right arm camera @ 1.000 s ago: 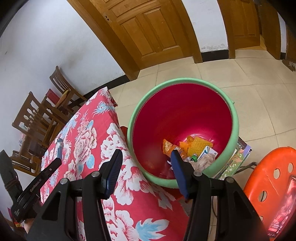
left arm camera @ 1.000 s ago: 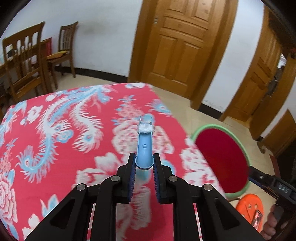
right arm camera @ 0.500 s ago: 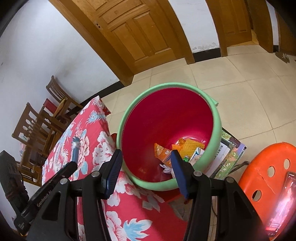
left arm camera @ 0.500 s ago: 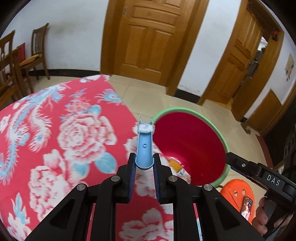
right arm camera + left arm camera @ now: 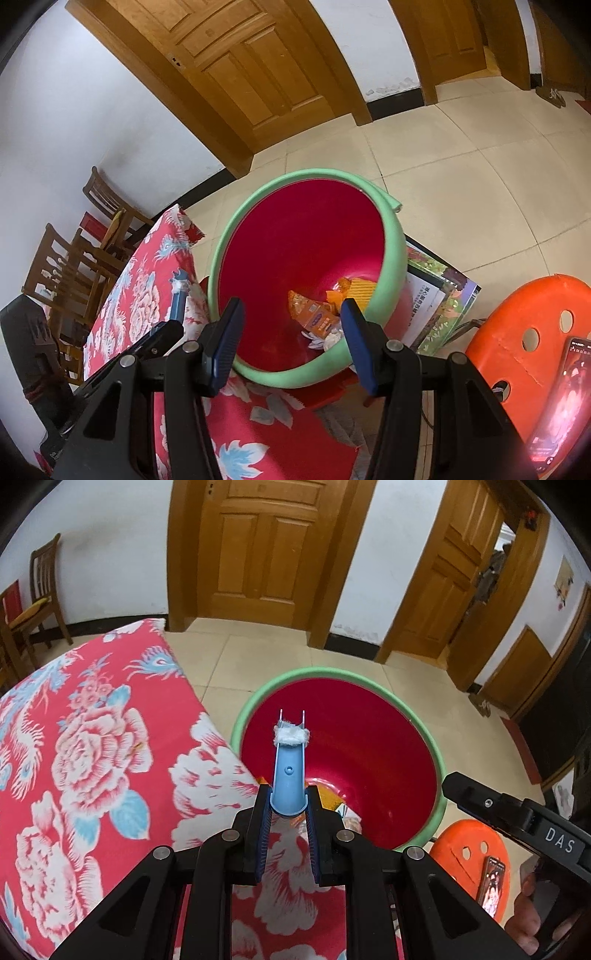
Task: Collect trash
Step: 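Carry the blue toy over the red bin and open left gripper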
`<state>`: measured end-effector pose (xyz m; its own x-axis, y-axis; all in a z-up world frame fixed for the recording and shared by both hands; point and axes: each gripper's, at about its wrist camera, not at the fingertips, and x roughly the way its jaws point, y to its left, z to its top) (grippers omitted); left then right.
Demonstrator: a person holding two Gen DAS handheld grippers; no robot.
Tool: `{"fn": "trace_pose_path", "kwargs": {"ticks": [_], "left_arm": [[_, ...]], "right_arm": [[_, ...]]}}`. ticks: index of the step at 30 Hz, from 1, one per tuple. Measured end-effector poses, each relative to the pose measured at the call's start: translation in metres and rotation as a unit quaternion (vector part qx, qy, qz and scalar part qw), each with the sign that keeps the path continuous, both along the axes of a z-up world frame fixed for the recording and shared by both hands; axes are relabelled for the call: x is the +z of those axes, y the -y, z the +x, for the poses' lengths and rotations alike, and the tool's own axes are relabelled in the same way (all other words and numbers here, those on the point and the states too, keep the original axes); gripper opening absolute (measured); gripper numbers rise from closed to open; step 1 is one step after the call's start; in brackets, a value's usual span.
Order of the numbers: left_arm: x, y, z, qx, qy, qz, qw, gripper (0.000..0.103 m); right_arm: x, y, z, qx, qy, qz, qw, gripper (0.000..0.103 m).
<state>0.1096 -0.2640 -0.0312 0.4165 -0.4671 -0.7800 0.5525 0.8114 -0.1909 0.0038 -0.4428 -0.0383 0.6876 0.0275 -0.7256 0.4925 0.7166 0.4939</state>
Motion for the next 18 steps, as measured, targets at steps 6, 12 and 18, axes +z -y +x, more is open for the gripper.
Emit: {"fn": "trace_pose_path", "kwargs": {"ticks": [6, 12, 18], "left_arm": [[-0.003, 0.007, 0.003, -0.006, -0.004, 0.007, 0.9999, 0.026], [0.000, 0.001, 0.004, 0.010, -0.004, 0.005, 0.9999, 0.039], [0.007, -0.019, 0.001, 0.033, -0.002, 0.003, 0.9995, 0.046]], "right_arm": [[-0.003, 0.005, -0.001, -0.004, -0.002, 0.005, 1.000, 0.056], [-0.003, 0.005, -0.001, -0.003, -0.001, 0.002, 1.000, 0.056], [0.001, -0.005, 0.000, 0.009, 0.002, -0.004, 1.000, 0.056]]}}
